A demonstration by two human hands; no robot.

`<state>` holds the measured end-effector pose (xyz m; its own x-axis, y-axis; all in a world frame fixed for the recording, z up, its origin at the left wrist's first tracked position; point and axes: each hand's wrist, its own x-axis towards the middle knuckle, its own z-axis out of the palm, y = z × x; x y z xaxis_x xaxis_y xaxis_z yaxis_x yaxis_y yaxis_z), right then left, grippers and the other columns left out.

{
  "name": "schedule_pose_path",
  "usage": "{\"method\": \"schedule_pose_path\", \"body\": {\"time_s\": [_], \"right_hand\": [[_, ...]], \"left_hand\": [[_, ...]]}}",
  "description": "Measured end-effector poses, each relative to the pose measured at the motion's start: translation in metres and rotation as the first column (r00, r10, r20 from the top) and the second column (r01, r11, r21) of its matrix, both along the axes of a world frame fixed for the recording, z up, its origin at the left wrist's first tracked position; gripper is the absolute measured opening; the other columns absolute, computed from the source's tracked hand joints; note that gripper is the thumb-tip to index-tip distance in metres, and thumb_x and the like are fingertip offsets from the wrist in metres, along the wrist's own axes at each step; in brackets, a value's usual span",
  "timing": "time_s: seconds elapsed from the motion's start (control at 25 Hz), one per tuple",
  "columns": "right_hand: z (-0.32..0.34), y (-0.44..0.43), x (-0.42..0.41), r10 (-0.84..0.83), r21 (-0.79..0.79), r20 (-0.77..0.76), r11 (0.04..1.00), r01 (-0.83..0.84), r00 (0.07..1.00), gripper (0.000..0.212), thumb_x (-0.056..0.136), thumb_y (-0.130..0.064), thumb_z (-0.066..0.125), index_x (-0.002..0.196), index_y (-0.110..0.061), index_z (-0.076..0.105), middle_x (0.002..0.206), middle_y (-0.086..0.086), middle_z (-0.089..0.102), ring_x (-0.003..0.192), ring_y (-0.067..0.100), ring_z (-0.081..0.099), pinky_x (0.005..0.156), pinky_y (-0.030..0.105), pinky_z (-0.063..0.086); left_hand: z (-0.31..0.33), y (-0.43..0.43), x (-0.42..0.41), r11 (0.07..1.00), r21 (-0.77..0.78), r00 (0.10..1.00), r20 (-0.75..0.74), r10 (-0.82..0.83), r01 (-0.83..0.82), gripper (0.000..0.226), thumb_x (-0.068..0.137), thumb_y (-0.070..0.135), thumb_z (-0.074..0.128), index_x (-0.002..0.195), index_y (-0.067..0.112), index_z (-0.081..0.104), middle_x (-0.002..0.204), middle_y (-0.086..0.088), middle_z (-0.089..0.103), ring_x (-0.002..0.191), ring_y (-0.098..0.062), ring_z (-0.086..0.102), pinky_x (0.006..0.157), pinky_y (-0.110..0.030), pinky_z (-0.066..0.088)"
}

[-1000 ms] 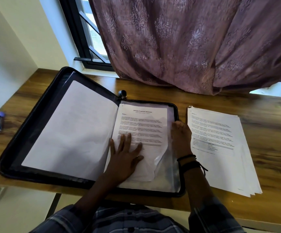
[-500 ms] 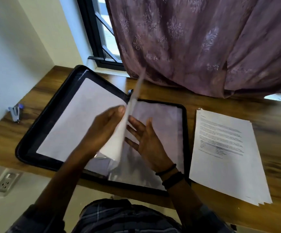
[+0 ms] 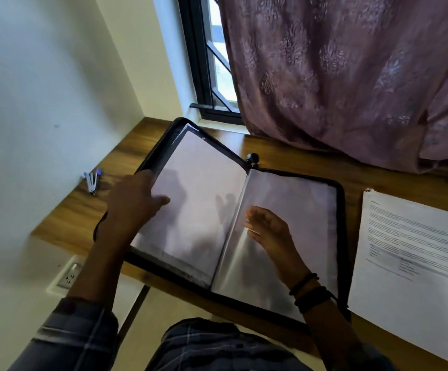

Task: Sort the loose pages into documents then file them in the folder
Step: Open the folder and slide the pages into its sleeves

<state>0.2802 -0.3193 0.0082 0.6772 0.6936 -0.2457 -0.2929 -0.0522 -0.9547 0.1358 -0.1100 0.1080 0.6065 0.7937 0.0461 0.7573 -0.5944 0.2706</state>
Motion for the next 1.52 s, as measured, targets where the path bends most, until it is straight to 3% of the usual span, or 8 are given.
{"method": "schedule_pose_path", "body": {"time_s": [0.24, 0.4, 0.52, 0.76, 0.96, 1.08, 1.24, 1.52], "right_hand": [[-0.006, -0.017, 0.014, -0.04, -0.124, 0.234, 0.99, 0.071, 0.971, 0.032, 0.095, -0.02, 0.061, 0.127, -0.017, 0.055, 0.122, -0.003, 0.061, 0.12, 0.015, 0.057, 0.094, 0.017, 0.047], [-0.017, -0.057, 0.034, -0.017, -0.313, 0.536, 0.925, 0.218, 0.844, 0.057, 0.094, -0.032, 0.06, 0.145, -0.016, 0.04, 0.148, 0.0, 0.043, 0.135, 0.015, 0.041, 0.109, 0.025, 0.033], [-0.029, -0.117, 0.057, -0.014, -0.421, 0.666, 0.818, 0.392, 0.746, 0.062, 0.094, -0.034, 0.059, 0.147, -0.013, 0.035, 0.153, 0.006, 0.038, 0.142, 0.025, 0.032, 0.116, 0.039, 0.028], [-0.06, -0.231, 0.079, 0.024, -0.467, 0.823, 0.598, 0.652, 0.567, 0.059, 0.092, -0.029, 0.063, 0.145, -0.009, 0.043, 0.154, 0.015, 0.035, 0.146, 0.035, 0.025, 0.116, 0.058, 0.019], [-0.073, -0.245, 0.07, 0.211, -0.622, 0.729, 0.603, 0.501, 0.651, 0.077, 0.09, -0.067, 0.016, 0.151, -0.021, 0.031, 0.161, 0.003, 0.021, 0.149, 0.022, 0.014, 0.119, 0.047, 0.006], [-0.075, -0.228, 0.058, 0.275, -0.598, 0.728, 0.704, 0.384, 0.628, 0.094, 0.081, -0.08, -0.004, 0.151, -0.027, 0.029, 0.161, -0.005, 0.02, 0.148, 0.013, 0.013, 0.118, 0.036, 0.004], [-0.066, -0.227, 0.062, 0.194, -0.52, 0.713, 0.791, 0.322, 0.674, 0.073, 0.092, -0.067, 0.033, 0.147, -0.02, 0.039, 0.153, -0.003, 0.037, 0.141, 0.01, 0.032, 0.115, 0.028, 0.025], [-0.069, -0.277, 0.098, -0.122, -0.476, 0.762, 0.559, 0.679, 0.636, 0.061, 0.088, -0.033, 0.069, 0.138, -0.004, 0.047, 0.144, 0.019, 0.046, 0.135, 0.037, 0.04, 0.11, 0.052, 0.037]], "left_hand": [[-0.013, -0.031, 0.028, 0.984, 0.13, 0.991, 0.044, -0.126, 0.12, 0.066, 0.08, 0.041, 0.076, 0.133, 0.012, 0.049, 0.124, -0.017, 0.059, 0.112, -0.038, 0.057, 0.088, -0.051, 0.05], [-0.035, -0.089, 0.072, 0.941, -0.202, 0.944, 0.245, -0.222, 0.273, 0.057, 0.081, 0.047, 0.073, 0.128, 0.023, 0.054, 0.11, 0.002, 0.065, 0.097, -0.019, 0.064, 0.085, -0.034, 0.052], [-0.066, -0.138, 0.109, 0.76, -0.538, 0.92, 0.334, -0.205, 0.365, 0.051, 0.079, 0.043, 0.076, 0.122, 0.023, 0.057, 0.105, 0.003, 0.067, 0.089, -0.015, 0.066, 0.085, -0.033, 0.056], [-0.113, -0.216, 0.154, 0.464, -0.793, 0.919, 0.333, -0.212, 0.394, 0.049, 0.093, 0.039, 0.062, 0.134, 0.015, 0.05, 0.122, -0.001, 0.06, 0.112, -0.02, 0.06, 0.099, -0.041, 0.051], [-0.126, -0.245, 0.177, 0.372, -0.856, 0.931, 0.359, -0.07, 0.358, 0.04, 0.087, 0.038, 0.071, 0.108, 0.005, 0.061, 0.111, -0.021, 0.069, 0.102, -0.035, 0.067, 0.095, -0.053, 0.052], [-0.126, -0.247, 0.182, 0.409, -0.838, 0.929, 0.36, -0.085, 0.362, 0.034, 0.091, 0.029, 0.067, 0.12, 0.012, 0.063, 0.12, -0.003, 0.068, 0.104, -0.021, 0.066, 0.092, -0.04, 0.055], [-0.131, -0.241, 0.175, 0.412, -0.832, 0.915, 0.403, -0.011, 0.372, 0.037, 0.089, 0.007, 0.068, 0.125, 0.011, 0.061, 0.121, 0.003, 0.064, 0.104, -0.017, 0.062, 0.077, -0.018, 0.051], [-0.136, -0.246, 0.172, 0.397, -0.84, 0.913, 0.409, 0.014, 0.37, 0.033, 0.09, 0.01, 0.068, 0.122, 0.016, 0.064, 0.126, -0.005, 0.066, 0.112, -0.025, 0.065, 0.099, -0.044, 0.052]]}}
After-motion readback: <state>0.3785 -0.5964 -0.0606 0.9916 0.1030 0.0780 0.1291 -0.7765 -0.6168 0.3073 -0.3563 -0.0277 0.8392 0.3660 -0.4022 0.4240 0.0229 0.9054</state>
